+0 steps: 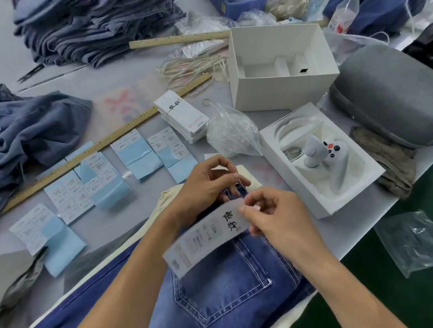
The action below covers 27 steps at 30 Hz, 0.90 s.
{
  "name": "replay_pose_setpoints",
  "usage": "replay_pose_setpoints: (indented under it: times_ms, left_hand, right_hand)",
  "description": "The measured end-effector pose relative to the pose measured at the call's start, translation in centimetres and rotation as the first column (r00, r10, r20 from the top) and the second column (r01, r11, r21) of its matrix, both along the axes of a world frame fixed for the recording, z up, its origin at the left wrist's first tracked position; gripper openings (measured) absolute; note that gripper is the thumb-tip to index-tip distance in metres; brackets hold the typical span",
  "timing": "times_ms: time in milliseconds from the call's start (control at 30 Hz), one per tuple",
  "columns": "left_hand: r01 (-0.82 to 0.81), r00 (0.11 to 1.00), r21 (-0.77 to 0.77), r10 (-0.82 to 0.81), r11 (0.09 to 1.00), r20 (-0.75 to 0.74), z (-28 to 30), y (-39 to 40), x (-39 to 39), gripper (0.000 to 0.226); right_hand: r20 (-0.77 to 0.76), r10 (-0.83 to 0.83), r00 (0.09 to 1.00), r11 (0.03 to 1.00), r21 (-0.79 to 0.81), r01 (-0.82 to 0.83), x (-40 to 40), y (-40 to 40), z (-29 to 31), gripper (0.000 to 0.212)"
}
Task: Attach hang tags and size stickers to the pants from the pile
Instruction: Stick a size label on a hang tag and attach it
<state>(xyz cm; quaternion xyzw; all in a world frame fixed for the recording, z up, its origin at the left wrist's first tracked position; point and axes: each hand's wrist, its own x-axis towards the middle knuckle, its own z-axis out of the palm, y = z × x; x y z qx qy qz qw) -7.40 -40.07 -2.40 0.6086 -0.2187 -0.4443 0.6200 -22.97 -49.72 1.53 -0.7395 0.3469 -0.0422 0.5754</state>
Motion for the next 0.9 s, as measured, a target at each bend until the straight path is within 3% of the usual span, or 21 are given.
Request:
replay_pose_setpoints:
  times_ms: [133, 267, 367, 433, 500, 600, 700, 767, 900]
  left_hand:
    - [0.180, 0.982, 0.049, -0.182, 0.982, 0.040, 0.5, -0.1, 2.0, 0.010]
    - [0.319, 0.925, 0.155, -0.343, 0.935, 0.166, 1.8, -0.6, 3.8, 0.016]
    - [0.454, 0.774, 0.336, -0.552, 0.825, 0.309, 3.7, -1.5, 5.4, 0.011]
    - [0.458, 0.602, 0.494, -0.666, 0.739, 0.440, 4.9, -2.3, 5.9, 0.008]
    - [0.433, 0.510, 0.561, -0.704, 0.706, 0.494, 5.4, -2.8, 6.0, 0.009]
    - [0.366, 0.572, 0.493, -0.609, 0.789, 0.549, 5.2, -2.6, 5.6, 0.011]
    - [0.303, 0.760, 0.302, -0.421, 0.904, 0.495, 3.5, -1.7, 3.9, 0.007]
    - [0.212, 0.880, 0.153, -0.256, 0.965, 0.401, 2.2, -0.9, 2.3, 0.007]
    - [0.059, 0.939, -0.031, -0.045, 0.998, 0.341, 0.2, 0.3, 0.1, 0.007]
  right_hand:
    - [-0.096, 0.062, 0.993, 0.946, -0.311, -0.089, 1.2, -0.9, -1.1, 0.009]
    - [-0.092, 0.127, 0.988, 0.912, -0.381, -0.152, 0.7, -0.9, -1.1, 0.013]
    - [-0.111, 0.153, 0.982, 0.846, -0.499, -0.188, 0.1, -0.8, -0.9, 0.017]
    - [-0.147, 0.177, 0.973, 0.799, -0.556, -0.229, 0.1, -0.5, -0.9, 0.016]
    - [-0.162, 0.178, 0.971, 0.788, -0.567, -0.240, 0.4, -0.1, -1.0, 0.008]
    - [-0.122, 0.143, 0.982, 0.843, -0.504, -0.185, 1.0, 0.4, -1.2, 0.005]
    - [-0.019, 0.083, 0.996, 0.904, -0.419, -0.083, 1.0, 0.1, -1.5, 0.009]
    - [0.049, 0.061, 0.997, 0.959, -0.278, -0.045, 0.7, -0.5, -1.5, 0.008]
    - [0.126, 0.046, 0.991, 0.999, -0.022, -0.043, 0.0, -1.6, -1.7, 0.025]
